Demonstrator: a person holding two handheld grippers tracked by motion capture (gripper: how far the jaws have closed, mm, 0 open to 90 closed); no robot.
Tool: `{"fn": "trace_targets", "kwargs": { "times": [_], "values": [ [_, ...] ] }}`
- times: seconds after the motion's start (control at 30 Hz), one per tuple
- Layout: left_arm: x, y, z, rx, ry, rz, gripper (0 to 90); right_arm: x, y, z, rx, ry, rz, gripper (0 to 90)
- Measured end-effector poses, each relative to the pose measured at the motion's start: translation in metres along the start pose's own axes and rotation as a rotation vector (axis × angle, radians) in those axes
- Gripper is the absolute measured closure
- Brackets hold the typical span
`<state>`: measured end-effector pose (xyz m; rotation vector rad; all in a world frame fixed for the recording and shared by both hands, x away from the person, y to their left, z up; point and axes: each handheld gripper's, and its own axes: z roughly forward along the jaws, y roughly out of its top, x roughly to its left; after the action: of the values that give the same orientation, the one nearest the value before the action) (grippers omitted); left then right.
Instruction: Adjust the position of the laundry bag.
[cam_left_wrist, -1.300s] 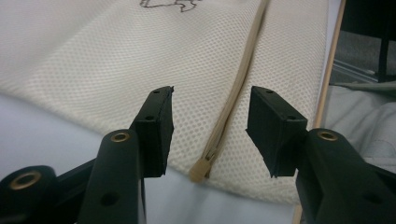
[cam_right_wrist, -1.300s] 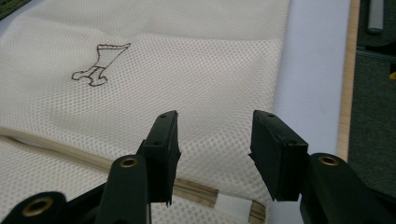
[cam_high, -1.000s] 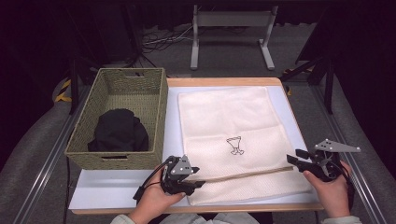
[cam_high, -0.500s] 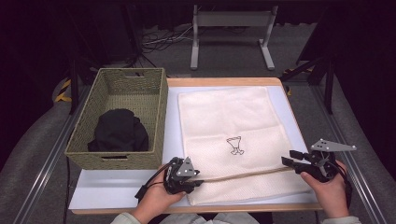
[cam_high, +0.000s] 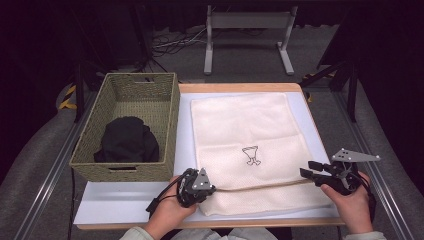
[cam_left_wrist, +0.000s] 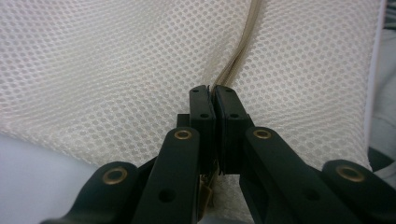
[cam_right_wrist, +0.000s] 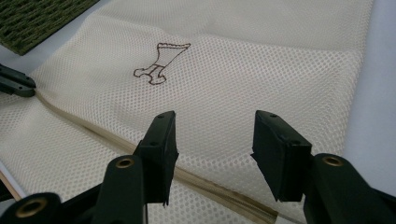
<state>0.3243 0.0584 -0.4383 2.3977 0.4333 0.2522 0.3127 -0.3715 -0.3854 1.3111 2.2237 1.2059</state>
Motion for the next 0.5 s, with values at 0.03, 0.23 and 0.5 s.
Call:
{"fn": "trace_targets", "kwargs": {
  "times": [0.03,0.23,0.5],
  "values": [
    [0.000,0.000,0.000,0.000,0.000,0.000,87.5,0.000,0.000,0.000,0.000,0.000,0.000,50.1],
    [0.015,-0.004,-0.023,-0.035,0.088,-0.019,87.4,0.005,0.004,0.006,0.017,0.026,-0.031,52.8],
    [0.016,-0.012,-0.029,-0.022,0.073,-0.022,87.3,0.023,0.006,0.025,0.100,0.110,-0.175,54.8]
  ]
}}
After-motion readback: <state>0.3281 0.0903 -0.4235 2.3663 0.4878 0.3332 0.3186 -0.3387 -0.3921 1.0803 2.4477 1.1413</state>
